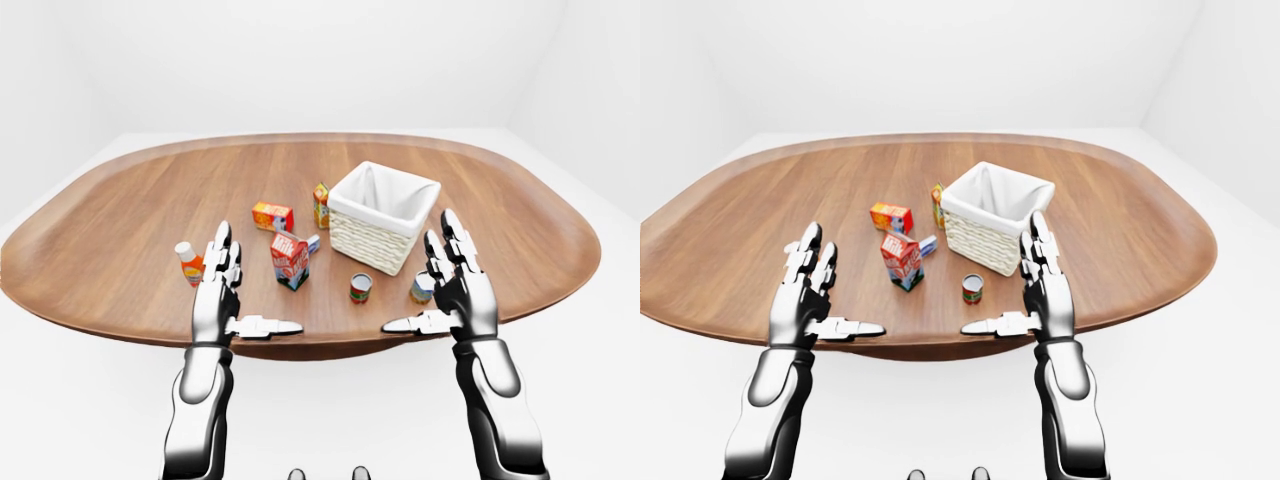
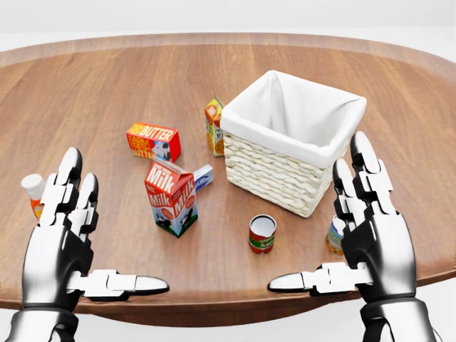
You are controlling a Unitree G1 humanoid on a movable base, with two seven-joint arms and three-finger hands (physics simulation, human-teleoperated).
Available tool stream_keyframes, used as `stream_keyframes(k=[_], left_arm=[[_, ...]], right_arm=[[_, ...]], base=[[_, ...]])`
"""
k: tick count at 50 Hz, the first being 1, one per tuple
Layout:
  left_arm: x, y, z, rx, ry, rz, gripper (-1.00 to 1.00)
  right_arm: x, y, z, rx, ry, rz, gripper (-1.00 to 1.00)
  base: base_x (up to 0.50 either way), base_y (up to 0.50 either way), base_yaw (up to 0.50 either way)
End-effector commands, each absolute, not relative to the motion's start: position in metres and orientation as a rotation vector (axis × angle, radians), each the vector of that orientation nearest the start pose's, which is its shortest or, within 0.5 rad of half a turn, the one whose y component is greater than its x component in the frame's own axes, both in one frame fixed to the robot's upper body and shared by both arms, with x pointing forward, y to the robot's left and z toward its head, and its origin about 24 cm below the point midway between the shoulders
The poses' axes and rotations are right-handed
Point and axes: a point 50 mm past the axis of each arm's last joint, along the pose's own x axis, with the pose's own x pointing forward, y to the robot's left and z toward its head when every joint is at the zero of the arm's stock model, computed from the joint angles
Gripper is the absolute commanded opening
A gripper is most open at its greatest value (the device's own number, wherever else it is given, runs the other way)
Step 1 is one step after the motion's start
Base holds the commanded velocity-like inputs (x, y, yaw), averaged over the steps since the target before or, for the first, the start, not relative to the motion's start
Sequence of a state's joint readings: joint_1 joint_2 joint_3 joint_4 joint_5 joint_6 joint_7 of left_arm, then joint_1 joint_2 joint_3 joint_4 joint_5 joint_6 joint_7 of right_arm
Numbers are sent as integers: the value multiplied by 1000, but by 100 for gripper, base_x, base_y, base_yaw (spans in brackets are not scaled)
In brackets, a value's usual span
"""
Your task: Pick up the tomato sauce, and put it in the basket.
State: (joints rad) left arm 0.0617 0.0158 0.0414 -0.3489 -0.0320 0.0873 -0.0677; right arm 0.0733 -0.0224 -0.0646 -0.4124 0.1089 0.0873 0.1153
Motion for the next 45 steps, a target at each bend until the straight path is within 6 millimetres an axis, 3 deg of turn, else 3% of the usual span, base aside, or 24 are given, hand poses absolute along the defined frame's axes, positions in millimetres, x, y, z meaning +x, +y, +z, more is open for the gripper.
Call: stream_keyframes(k=[1,17,25,45], left_arm=[[236,160,97,2,-190,-23,100],[236,159,97,2,-190,-25,100],[237,159,94,3,-176,-25,100],[236,159,95,3,-182,-25,100]], right_arm=[[228,-163,114,45,-268,75,100],[231,-162,111,54,-253,74,100],[231,-163,111,63,-255,73,100],[231,-163,111,68,-258,77,100]], base=[[50,0,0],[49,0,0],[5,0,0],[0,-49,0]])
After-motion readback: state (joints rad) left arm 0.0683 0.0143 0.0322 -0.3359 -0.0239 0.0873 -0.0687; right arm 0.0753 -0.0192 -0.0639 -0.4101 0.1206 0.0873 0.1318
